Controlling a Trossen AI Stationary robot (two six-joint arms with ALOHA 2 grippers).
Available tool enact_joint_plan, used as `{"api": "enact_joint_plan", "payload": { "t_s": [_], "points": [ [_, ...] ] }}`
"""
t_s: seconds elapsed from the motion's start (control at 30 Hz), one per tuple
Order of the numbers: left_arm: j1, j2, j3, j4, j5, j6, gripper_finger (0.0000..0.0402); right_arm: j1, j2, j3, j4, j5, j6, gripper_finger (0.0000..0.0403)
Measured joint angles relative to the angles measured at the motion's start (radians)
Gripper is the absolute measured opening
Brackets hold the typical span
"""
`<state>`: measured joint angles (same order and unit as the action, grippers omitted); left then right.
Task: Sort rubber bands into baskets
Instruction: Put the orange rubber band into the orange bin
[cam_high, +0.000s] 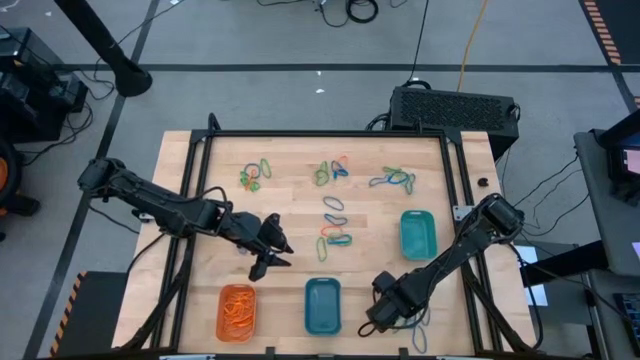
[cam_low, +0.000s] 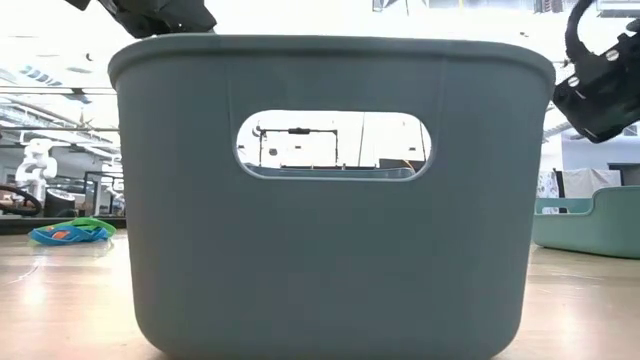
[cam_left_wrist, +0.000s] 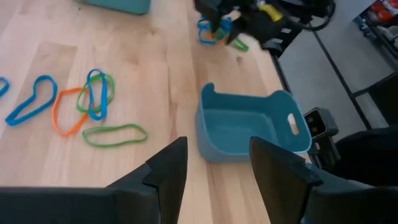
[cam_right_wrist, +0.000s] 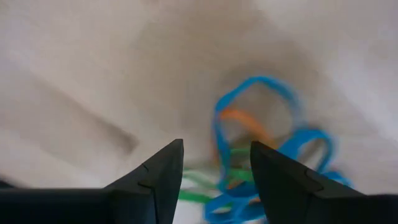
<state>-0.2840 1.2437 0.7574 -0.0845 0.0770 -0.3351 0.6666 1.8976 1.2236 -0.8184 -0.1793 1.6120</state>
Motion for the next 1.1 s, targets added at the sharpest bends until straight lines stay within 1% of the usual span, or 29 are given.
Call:
{"api": "enact_joint_plan", "payload": {
  "t_s": [0.13,0.23,0.43,0.63,0.73,0.87,0.97,1.1],
  "points": [
    [0.004,0.000,0.000,-0.011,0.002,-0.023,0.0180,0.001,-0.006,0.000,0.062,-0.029,0.022,0.0178],
    [0.004,-0.001,0.000,-0.010,0.002,-0.024,0.0180,0.006,-0.006,0.001,0.055,-0.027,0.027,0.0178],
    [0.005,-0.001,0.000,-0.006,0.002,-0.022,0.0180,0.003,-0.005,0.001,-0.030,0.005,0.053,0.0178],
    [0.014,-0.001,0.000,-0.007,0.001,-0.023,0.0180,0.002,-0.005,0.021,0.021,0.024,0.053,0.0178],
    [0.016,-0.001,0.000,-0.007,0.001,-0.023,0.0180,0.003,-0.005,0.021,0.019,0.027,0.052,0.0178],
    [0.016,-0.001,0.000,-0.007,0.001,-0.023,0.0180,0.007,-0.005,0.011,0.023,0.061,0.047,0.0177],
    [0.016,-0.001,0.000,-0.007,0.003,-0.026,0.0180,0.019,-0.005,-0.025,0.066,0.049,0.050,0.0166],
    [0.016,-0.001,0.000,-0.013,0.013,-0.027,0.0180,0.040,-0.010,-0.078,0.145,0.034,0.087,0.0138]
  ]
}}
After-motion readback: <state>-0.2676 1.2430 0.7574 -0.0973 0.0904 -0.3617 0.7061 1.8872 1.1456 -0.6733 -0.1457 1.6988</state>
